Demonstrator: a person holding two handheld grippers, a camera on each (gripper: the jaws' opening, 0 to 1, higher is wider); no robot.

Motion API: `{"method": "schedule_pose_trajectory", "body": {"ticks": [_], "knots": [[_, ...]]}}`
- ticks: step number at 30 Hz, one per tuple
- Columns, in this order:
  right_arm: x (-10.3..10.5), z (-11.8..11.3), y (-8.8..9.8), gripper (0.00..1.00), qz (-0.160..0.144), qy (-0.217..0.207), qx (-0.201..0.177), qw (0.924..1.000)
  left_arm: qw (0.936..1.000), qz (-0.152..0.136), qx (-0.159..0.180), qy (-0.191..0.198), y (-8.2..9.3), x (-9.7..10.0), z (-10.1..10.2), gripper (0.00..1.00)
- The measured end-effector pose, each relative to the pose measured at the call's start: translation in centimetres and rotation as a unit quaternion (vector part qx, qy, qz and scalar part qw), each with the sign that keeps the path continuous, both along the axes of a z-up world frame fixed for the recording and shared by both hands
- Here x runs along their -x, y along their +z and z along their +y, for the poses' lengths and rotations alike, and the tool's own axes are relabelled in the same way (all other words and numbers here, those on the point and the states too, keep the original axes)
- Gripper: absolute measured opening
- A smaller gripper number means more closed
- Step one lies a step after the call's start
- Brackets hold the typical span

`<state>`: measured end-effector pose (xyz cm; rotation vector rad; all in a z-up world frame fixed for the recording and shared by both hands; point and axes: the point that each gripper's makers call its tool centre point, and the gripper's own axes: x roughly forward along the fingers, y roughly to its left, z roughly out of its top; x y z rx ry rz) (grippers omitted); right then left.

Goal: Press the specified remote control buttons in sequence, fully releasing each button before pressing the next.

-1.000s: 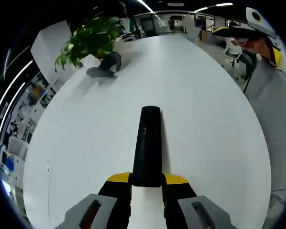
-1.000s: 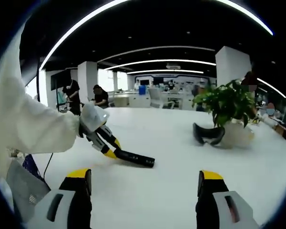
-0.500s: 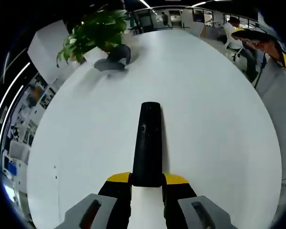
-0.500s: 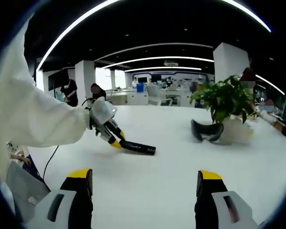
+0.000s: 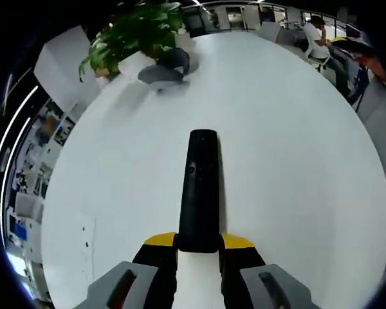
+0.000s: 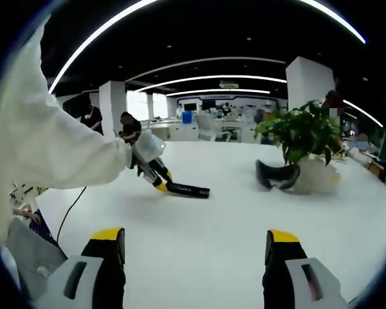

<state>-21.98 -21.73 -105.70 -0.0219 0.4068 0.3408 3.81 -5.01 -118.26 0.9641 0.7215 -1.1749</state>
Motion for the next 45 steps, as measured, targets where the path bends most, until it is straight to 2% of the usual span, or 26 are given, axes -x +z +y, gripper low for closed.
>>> {"method": "schedule_pose_trajectory", "body": {"ticks": [4, 6, 8, 9, 16, 19, 20, 23, 25, 26, 29, 35, 36, 38, 39, 41, 43, 45], "knots": [[0.0, -0.2, -0.1, 0.89, 0.001, -0.005, 0.006, 1.0000, 1.0000, 0.003, -0.007, 0.002, -0.4, -0.3, 0.0, 0.23], [0.0, -0.2, 0.0, 0.89, -0.002, -0.005, 0.004, 1.0000, 0.9997, 0.018, -0.014, -0.001, -0.7, -0.1, 0.0, 0.23], [0.0, -0.2, -0.1, 0.87, 0.003, -0.005, 0.001, 1.0000, 0.9997, 0.021, 0.000, 0.013, -0.8, -0.4, -0.5, 0.23], [0.0, -0.2, -0.3, 0.86, 0.010, -0.004, 0.001, 0.9999, 0.9997, 0.023, -0.002, 0.012, -1.0, -0.4, -0.6, 0.23], [0.0, -0.1, 0.0, 0.87, 0.000, -0.002, 0.005, 1.0000, 0.9995, 0.031, -0.008, 0.001, -1.2, -0.5, -0.7, 0.24], [0.0, -0.1, 0.0, 0.87, -0.002, -0.002, 0.006, 1.0000, 0.9997, 0.021, -0.015, 0.004, -1.1, -0.6, -0.7, 0.28], [0.0, -0.1, 0.1, 0.87, -0.003, -0.003, 0.007, 1.0000, 0.9997, 0.014, -0.017, 0.014, -1.0, -1.0, -0.5, 0.31], [0.0, -0.1, 0.2, 0.88, -0.007, -0.004, 0.006, 1.0000, 0.9989, 0.015, -0.015, 0.042, -1.0, -1.2, -0.3, 0.34], [-0.1, -0.2, 0.2, 0.88, -0.008, -0.004, 0.006, 0.9999, 0.9961, 0.000, -0.013, 0.087, -0.7, -1.8, 0.2, 0.40], [-0.1, -0.2, 0.2, 0.89, -0.009, -0.005, 0.006, 0.9999, 0.9953, -0.004, -0.009, 0.096, -0.6, -2.0, 0.3, 0.42], [-0.1, -0.2, 0.3, 0.89, -0.010, -0.004, 0.004, 0.9999, 0.9937, -0.020, 0.012, 0.110, -0.4, -1.8, 0.6, 0.47], [-0.1, 0.1, 0.1, 0.89, -0.009, 0.003, 0.007, 0.9999, 0.9886, -0.013, 0.019, 0.149, -0.2, -1.2, 1.5, 0.62], [-0.1, 0.2, 0.1, 0.89, -0.010, 0.004, 0.008, 0.9999, 0.9869, -0.011, 0.030, 0.158, 0.0, -1.1, 1.4, 0.63], [0.0, 0.3, 0.1, 0.89, -0.010, 0.007, 0.010, 0.9999, 0.9780, 0.015, 0.079, 0.192, 0.6, -0.4, 0.7, 0.65], [0.0, 0.3, 0.1, 0.89, -0.009, 0.008, 0.012, 0.9999, 0.9755, 0.018, 0.091, 0.199, 0.8, -0.1, 0.6, 0.66], [0.0, 0.3, 0.0, 0.89, -0.008, 0.009, 0.011, 0.9999, 0.9725, 0.024, 0.114, 0.202, 1.5, 0.9, 0.0, 0.65], [0.0, 0.3, 0.1, 0.90, -0.009, 0.009, 0.008, 0.9999, 0.9682, 0.017, 0.147, 0.201, 2.6, 1.8, -0.8, 0.66], [0.0, 0.3, -0.3, 0.91, -0.002, 0.009, 0.014, 0.9999, 0.9616, 0.035, 0.171, 0.212, 3.4, 3.2, -1.4, 0.68]]}}
